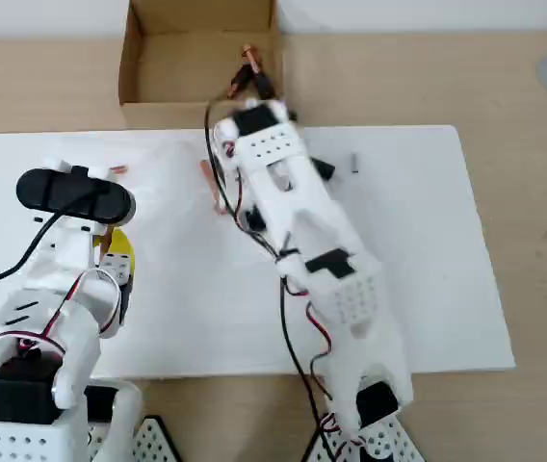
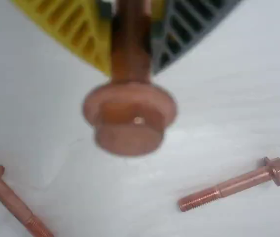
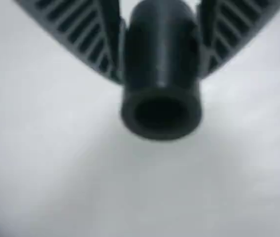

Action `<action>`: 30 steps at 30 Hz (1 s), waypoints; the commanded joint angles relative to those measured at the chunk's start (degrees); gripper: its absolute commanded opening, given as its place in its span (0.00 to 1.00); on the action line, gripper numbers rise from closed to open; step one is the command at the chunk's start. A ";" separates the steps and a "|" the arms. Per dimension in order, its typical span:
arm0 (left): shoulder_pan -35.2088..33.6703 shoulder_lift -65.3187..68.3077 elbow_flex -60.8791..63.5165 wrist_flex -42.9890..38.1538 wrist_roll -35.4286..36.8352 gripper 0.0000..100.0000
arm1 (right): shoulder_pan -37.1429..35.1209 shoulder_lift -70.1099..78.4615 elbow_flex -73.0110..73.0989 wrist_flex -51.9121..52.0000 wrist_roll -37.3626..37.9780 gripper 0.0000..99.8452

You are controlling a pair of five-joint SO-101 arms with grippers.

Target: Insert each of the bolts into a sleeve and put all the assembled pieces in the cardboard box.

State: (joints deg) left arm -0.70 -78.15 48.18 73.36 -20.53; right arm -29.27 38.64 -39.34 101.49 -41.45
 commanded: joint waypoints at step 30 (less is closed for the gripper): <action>-0.18 -26.51 6.95 -14.15 11.69 0.01 | -12.88 -90.68 71.96 -36.04 25.41 0.01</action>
State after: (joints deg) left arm -0.79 -104.00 52.04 64.75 -9.45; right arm -41.23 -43.74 20.09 75.91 -17.71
